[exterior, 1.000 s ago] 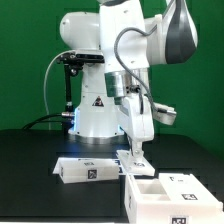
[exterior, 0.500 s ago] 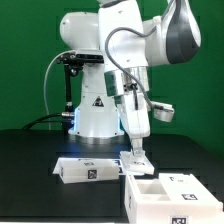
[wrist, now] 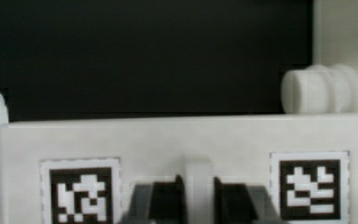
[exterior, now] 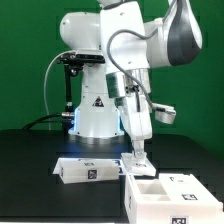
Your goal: Assemble cabinet
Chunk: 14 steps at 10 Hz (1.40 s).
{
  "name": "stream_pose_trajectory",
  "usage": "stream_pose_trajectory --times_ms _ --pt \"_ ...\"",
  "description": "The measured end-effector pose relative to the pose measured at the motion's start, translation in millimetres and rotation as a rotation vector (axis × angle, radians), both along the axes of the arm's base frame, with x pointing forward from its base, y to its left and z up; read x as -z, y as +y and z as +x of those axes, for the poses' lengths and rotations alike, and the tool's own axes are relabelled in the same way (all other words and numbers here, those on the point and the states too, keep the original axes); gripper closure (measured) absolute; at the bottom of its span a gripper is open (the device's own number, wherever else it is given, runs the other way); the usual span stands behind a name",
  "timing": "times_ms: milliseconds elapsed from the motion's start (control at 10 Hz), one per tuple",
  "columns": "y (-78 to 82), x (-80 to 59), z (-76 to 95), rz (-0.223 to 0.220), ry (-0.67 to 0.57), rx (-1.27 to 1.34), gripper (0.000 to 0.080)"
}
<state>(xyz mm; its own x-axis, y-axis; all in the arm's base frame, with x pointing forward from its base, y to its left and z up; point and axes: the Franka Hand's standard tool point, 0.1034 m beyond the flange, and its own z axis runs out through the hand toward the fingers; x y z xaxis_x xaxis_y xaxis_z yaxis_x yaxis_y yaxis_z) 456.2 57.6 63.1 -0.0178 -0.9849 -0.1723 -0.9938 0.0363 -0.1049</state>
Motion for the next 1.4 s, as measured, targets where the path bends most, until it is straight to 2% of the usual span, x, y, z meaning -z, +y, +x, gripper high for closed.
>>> stream_pose_trajectory --times_ms 700,800,1000,1100,1400 --pt "5.9 0.9 -0.9 0.001 0.005 -0.005 0.0735" --pt "14.0 1.1 -1.4 -0.003 0.018 0.041 0.0735" --pt "50.5 0.7 -5.4 -0.049 0.042 0.06 0.0735" --pt "61.3 0.8 -8.7 -0.066 0.052 0.057 0.0735" --pt "54.3 0.6 -7.8 -0.076 0.04 0.009 0.0735"
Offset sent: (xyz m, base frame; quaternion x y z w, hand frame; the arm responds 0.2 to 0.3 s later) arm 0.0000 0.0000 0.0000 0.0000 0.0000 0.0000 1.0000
